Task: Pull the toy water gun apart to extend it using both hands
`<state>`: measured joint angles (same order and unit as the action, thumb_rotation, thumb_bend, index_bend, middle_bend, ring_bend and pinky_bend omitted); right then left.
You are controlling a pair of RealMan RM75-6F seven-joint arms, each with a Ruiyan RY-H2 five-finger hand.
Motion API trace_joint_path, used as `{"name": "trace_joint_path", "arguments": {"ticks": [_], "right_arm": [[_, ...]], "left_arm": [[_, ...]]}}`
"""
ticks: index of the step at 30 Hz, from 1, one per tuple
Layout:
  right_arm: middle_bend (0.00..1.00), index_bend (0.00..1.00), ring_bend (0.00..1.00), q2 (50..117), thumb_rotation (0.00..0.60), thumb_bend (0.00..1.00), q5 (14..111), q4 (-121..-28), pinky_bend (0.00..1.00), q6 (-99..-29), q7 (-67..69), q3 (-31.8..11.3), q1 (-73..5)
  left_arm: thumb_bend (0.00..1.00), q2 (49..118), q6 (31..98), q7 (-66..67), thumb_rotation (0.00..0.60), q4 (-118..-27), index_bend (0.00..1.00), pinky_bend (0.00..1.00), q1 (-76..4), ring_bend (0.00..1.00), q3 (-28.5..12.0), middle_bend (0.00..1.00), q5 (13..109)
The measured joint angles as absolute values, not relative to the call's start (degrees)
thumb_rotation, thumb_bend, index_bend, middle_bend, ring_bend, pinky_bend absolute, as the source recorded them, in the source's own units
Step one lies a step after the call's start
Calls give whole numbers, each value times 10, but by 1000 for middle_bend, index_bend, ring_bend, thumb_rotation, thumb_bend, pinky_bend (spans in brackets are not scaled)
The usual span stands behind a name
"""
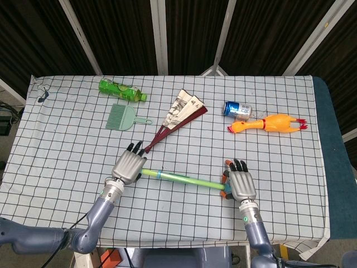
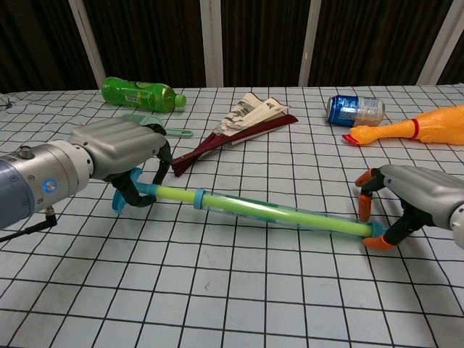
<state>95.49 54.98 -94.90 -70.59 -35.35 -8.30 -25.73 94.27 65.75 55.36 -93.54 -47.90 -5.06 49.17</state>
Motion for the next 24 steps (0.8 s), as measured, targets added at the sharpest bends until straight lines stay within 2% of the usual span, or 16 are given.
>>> {"name": "trace_joint_path", "arguments": {"ticks": [6,24], "right_arm": [[185,614,0,952,600,320,549,-956,0,-711,-362,-84,-260],[199,669,0,899,600,332,545,-981,0,-727,-371,-86,-257]], "left_arm": [[481,941,657,550,600,-935,585,157,-478,53,-49,233,492],[481,913,665,531,600,-951,596,157,-464,53,-39,235,494]]}}
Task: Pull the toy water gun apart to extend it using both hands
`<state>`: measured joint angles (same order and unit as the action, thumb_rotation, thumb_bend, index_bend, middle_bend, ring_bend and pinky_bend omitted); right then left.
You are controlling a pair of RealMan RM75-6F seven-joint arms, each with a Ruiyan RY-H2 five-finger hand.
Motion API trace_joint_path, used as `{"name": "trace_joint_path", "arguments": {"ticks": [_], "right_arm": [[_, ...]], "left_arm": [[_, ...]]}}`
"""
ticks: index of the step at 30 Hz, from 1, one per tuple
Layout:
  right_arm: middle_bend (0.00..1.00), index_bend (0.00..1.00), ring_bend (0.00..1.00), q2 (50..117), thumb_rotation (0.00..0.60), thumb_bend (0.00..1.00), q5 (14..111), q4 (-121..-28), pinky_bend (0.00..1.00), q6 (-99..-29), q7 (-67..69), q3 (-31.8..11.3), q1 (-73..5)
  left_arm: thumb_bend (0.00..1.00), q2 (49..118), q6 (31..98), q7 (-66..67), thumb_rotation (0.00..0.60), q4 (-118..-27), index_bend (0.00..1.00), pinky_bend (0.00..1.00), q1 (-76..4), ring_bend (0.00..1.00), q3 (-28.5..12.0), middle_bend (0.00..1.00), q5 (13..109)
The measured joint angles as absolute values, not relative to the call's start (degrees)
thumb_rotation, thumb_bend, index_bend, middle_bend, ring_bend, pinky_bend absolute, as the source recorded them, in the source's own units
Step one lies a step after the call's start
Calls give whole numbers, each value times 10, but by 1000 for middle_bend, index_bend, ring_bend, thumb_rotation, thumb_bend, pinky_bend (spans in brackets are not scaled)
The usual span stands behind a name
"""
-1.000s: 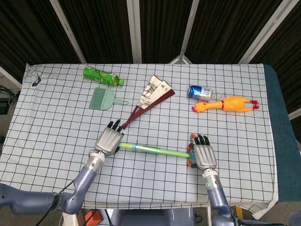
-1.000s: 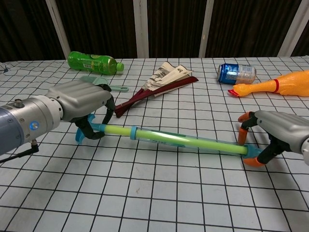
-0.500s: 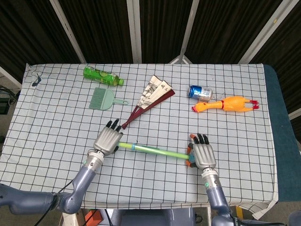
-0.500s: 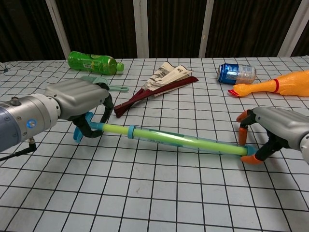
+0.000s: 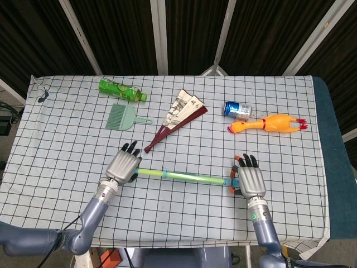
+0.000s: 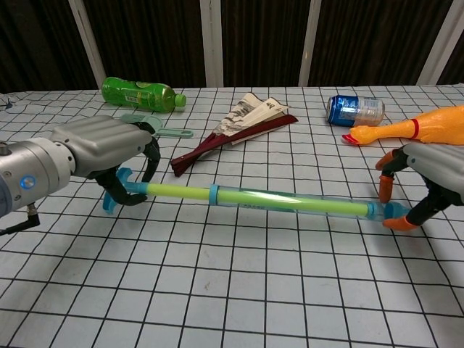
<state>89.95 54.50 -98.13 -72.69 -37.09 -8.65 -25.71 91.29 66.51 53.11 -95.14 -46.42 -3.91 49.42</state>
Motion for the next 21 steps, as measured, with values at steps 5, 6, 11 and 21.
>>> {"name": "trace_joint_path", "arguments": {"ticks": [5,6,11,21], "right_arm": [[202,675,0,885,600,332,545,-977,0,-727,-363,-83,-253],[202,675,0,883,600,332,545,-976,0,-727,-362,-83,-253],[202,675,0,871,600,332,547,-966,0,-726,-357,-83,-251],[202,682,0,834,600,331,552,-956,0,-727,-342,-83,-243]], "left_arm": [[481,905,668,526,600,-960,599,157,-458,53,-34,235,497],[481,902,668,525,600,-963,600,157,-457,53,-33,235,497],[481,892,671,523,600,-973,604,157,-451,53,-25,235,502],[481,864,680,510,600,-995,607,157,-434,53,-8,235,522]]}}
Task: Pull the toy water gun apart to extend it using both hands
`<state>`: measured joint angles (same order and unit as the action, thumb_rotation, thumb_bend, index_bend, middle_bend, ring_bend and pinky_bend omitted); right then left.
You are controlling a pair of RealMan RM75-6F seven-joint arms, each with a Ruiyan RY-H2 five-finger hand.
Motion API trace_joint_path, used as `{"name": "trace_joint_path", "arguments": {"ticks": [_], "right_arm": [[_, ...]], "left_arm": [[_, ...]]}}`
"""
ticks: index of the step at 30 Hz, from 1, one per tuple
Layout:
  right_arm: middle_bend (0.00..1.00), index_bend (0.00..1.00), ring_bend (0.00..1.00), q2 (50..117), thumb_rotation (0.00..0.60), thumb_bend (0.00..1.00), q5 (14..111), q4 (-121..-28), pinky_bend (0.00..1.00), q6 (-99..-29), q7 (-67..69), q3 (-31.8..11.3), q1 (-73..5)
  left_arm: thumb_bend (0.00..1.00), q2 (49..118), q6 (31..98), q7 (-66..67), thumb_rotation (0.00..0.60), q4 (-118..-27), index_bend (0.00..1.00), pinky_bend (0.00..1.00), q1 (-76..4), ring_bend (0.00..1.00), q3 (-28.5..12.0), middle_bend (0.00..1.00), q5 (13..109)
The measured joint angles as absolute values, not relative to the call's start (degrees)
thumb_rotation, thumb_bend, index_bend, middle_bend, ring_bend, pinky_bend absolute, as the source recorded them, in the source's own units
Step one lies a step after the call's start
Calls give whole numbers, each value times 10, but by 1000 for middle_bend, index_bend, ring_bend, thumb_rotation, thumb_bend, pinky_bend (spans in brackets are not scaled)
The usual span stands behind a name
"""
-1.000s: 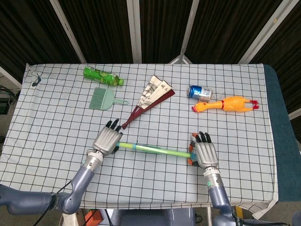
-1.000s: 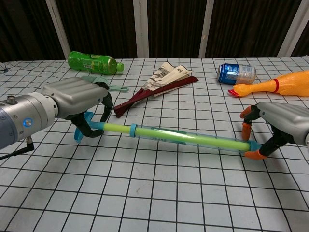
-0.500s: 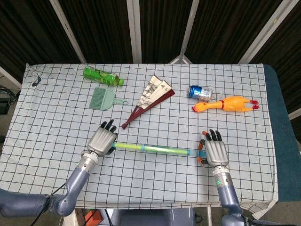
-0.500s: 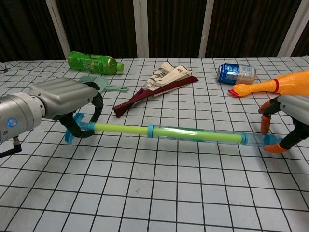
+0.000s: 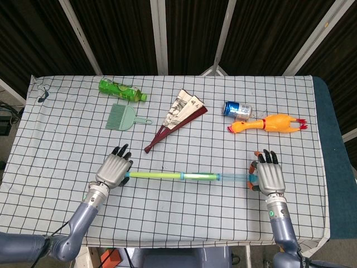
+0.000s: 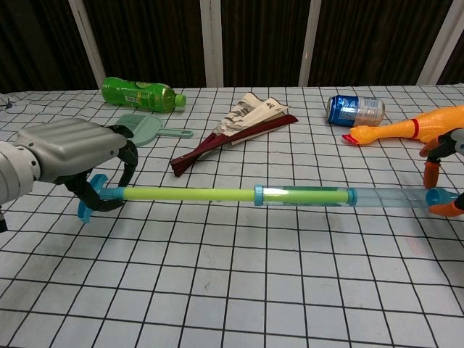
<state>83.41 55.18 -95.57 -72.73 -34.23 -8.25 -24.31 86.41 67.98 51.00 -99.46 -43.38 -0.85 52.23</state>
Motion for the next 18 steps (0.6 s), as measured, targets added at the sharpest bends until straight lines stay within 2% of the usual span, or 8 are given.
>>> {"name": "trace_joint_path", "arguments": {"ticks": [18], "right_arm": [[202,687,0,797,600,334,544,-955,0,-734,-335,-82,-229]], "left_arm": [[481,808,679,481,600,-1021,607,155,-413,53,0,235,549]]}}
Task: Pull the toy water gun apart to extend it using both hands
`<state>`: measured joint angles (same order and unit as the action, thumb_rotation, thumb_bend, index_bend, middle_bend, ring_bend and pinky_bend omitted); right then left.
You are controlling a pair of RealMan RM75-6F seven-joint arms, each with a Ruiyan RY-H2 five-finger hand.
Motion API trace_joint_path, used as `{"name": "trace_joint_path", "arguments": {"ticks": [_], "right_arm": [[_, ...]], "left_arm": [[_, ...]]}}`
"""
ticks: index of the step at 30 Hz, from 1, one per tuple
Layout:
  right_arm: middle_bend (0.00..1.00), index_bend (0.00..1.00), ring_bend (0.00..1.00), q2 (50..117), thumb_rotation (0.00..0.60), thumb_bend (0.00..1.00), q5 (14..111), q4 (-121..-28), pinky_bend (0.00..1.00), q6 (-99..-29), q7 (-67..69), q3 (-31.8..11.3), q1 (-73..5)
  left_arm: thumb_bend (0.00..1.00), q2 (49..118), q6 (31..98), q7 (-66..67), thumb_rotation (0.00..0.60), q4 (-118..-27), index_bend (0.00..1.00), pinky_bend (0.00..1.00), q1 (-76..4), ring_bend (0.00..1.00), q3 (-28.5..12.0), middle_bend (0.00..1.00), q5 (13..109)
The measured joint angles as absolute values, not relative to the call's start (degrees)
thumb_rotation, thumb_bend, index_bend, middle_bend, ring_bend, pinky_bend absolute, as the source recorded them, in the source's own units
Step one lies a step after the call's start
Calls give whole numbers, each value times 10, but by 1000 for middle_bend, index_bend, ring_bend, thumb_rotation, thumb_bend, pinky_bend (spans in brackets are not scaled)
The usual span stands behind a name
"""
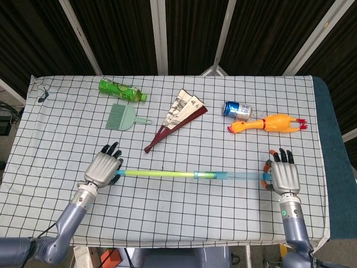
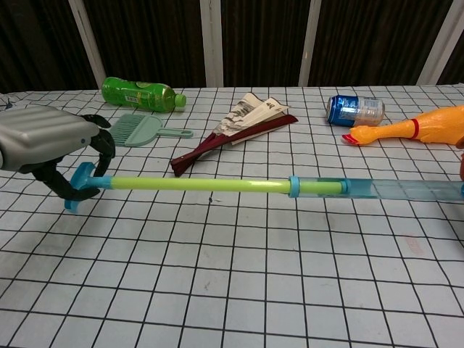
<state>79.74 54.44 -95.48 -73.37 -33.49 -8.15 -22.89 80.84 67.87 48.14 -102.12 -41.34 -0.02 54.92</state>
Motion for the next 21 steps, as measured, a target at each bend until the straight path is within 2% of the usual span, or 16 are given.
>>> {"name": "trace_joint_path", "arguments": {"ticks": [21], "right_arm": [[202,688,0,793,600,336,540,-948,0,-732,-331,-87,-229]], "left_arm": [[481,807,666,473,600,-1007,610,155,-402,53,5,234,555]]}}
